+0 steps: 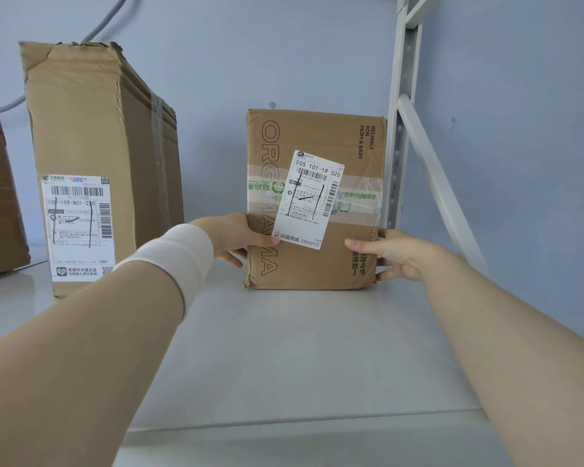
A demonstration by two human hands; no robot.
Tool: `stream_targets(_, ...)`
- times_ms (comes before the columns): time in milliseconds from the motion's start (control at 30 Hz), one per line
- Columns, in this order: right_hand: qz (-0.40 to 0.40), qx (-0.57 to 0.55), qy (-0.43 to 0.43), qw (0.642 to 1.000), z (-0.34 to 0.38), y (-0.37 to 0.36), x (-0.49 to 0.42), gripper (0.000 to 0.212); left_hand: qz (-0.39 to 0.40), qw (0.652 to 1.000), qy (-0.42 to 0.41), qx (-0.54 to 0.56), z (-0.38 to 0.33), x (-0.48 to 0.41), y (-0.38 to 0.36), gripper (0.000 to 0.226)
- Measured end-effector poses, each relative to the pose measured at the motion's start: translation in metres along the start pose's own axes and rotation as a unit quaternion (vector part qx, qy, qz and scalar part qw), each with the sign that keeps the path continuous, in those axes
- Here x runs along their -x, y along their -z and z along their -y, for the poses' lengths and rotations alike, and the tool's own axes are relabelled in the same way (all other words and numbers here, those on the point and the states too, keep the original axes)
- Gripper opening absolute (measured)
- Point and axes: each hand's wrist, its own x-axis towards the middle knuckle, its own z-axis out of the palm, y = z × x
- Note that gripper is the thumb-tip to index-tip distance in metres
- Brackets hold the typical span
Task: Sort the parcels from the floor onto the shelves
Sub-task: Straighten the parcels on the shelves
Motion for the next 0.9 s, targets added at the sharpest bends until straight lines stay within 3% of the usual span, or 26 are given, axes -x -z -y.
stream_targets(33, -0.008, 0.007, 0.002, 1.0, -0.001, 0.001, -0.001, 0.143, -0.006, 1.0, -0.001, -0.015, -0.002, 0.004, -0.001, 0.068)
stream_targets(67, -0.014, 0.009, 0.005, 1.0, 0.0, 0.0, 0.002, 0.149, -0.016, 0.999, -0.002, -0.03, -0.003, 0.008, -0.002, 0.069)
stream_targets(200, -0.059, -0.005, 0.019, 0.998, 0.005, -0.006, 0.016, 0.116, -0.096, 0.991, 0.006, -0.096, -0.006, 0.023, -0.002, 0.084)
stream_targets(333, -0.115, -0.008, 0.073, 0.991, 0.017, -0.011, 0.028, 0.102, -0.147, 0.981, 0.008, -0.123, -0.004, 0.045, 0.005, 0.094)
stream_targets(400, -0.14, 0.001, 0.104, 0.985, 0.025, -0.018, 0.035, 0.108, -0.165, 0.979, -0.011, -0.117, -0.005, 0.056, 0.008, 0.092)
stream_targets(567, -0.195, 0.014, 0.168, 0.966, 0.053, -0.044, 0.056, 0.102, -0.197, 0.97, -0.077, -0.121, -0.011, 0.085, 0.023, 0.079)
stream_targets(733, -0.2, 0.029, 0.228, 0.953, 0.092, -0.084, 0.079, 0.107, -0.221, 0.954, -0.145, -0.137, -0.015, 0.114, 0.056, 0.067)
stream_targets(900, -0.19, 0.033, 0.255, 0.948, 0.128, -0.14, 0.094, 0.097, -0.281, 0.931, -0.225, -0.064, -0.002, 0.141, 0.112, 0.053)
